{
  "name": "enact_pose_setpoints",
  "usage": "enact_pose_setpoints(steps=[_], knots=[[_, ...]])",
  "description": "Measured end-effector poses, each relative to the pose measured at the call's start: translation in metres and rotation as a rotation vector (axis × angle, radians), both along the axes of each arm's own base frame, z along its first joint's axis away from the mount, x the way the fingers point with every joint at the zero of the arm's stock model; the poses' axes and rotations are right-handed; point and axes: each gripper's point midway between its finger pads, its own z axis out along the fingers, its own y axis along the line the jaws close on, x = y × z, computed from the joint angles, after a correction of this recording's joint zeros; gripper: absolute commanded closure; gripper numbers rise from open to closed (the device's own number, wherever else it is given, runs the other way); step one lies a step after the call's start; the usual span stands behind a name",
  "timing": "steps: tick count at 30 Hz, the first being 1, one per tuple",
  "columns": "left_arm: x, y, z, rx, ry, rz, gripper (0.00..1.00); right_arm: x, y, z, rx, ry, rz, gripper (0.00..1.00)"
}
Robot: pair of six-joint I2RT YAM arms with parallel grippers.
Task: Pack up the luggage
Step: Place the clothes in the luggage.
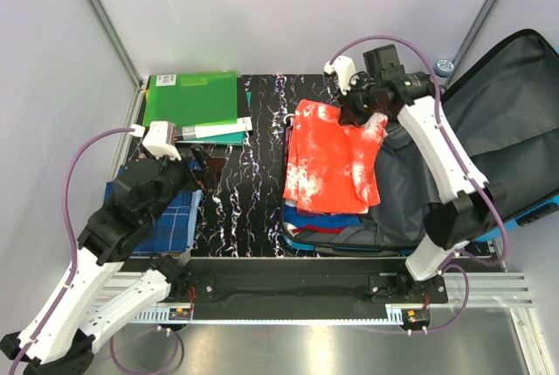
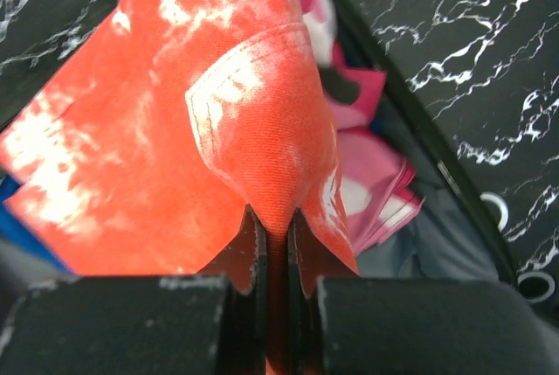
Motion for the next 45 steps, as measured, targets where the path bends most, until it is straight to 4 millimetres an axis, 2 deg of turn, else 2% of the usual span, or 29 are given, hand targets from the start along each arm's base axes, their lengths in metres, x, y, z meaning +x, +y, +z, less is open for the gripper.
enact_pose_setpoints(steps=[7, 11, 14, 15, 16, 17, 18, 20, 25, 29, 33, 36, 39, 40, 41, 43, 44, 45], knots=[[0.007, -0.001, -0.009, 0.029, 0.022, 0.006, 0.01, 0.07, 0.003, -0.042, -0.005, 0.028, -0.045, 1.0], [0.014, -0.001, -0.021, 0.061, 0.052, 0.015, 0.01, 0.103, 0.006, -0.07, -0.023, 0.054, -0.065, 1.0], [0.021, 0.0, -0.028, 0.076, 0.069, 0.024, 0.01, 0.119, 0.006, -0.085, -0.045, 0.063, -0.08, 0.9], [0.022, 0.0, -0.031, 0.081, 0.075, 0.026, 0.01, 0.124, 0.006, -0.09, -0.053, 0.067, -0.085, 0.67], [0.023, 0.0, -0.032, 0.084, 0.078, 0.026, 0.01, 0.129, 0.004, -0.095, -0.067, 0.068, -0.096, 0.55], [0.024, 0.001, -0.034, 0.088, 0.082, 0.027, 0.01, 0.131, 0.004, -0.099, -0.071, 0.076, -0.109, 0.48], [0.025, 0.001, -0.035, 0.088, 0.084, 0.028, 0.01, 0.136, 0.002, -0.102, -0.084, 0.072, -0.124, 0.37], [0.026, 0.002, -0.037, 0.088, 0.088, 0.027, 0.01, 0.146, -0.005, -0.108, -0.117, 0.051, -0.165, 0.02], [0.028, 0.001, -0.044, 0.083, 0.098, 0.02, 0.01, 0.156, -0.02, -0.102, -0.155, 0.012, -0.264, 0.0], [0.028, -0.001, -0.055, 0.082, 0.115, 0.005, 0.01, 0.155, -0.021, -0.085, -0.116, -0.012, -0.33, 0.0], [0.028, -0.004, -0.065, 0.08, 0.131, -0.007, 0.01, 0.145, -0.014, -0.051, 0.022, -0.061, -0.413, 0.0], [0.03, -0.007, -0.066, 0.07, 0.128, -0.017, 0.01, 0.128, -0.006, -0.04, 0.127, -0.079, -0.455, 0.0], [0.032, -0.01, -0.067, 0.063, 0.127, -0.027, 0.01, 0.121, 0.009, -0.048, 0.211, -0.047, -0.476, 0.01], [0.033, -0.01, -0.068, 0.062, 0.128, -0.028, 0.01, 0.121, 0.015, -0.059, 0.23, -0.023, -0.482, 0.01], [0.034, -0.01, -0.069, 0.061, 0.127, -0.029, 0.01, 0.118, 0.02, -0.079, 0.239, 0.026, -0.491, 0.01], [0.034, -0.01, -0.073, 0.061, 0.132, -0.03, 0.01, 0.113, 0.025, -0.103, 0.231, 0.076, -0.504, 0.01], [0.034, -0.01, -0.075, 0.061, 0.135, -0.029, 0.01, 0.108, 0.027, -0.122, 0.221, 0.102, -0.514, 0.01], [0.035, -0.01, -0.077, 0.06, 0.138, -0.029, 0.01, 0.106, 0.029, -0.131, 0.218, 0.107, -0.518, 0.01]])
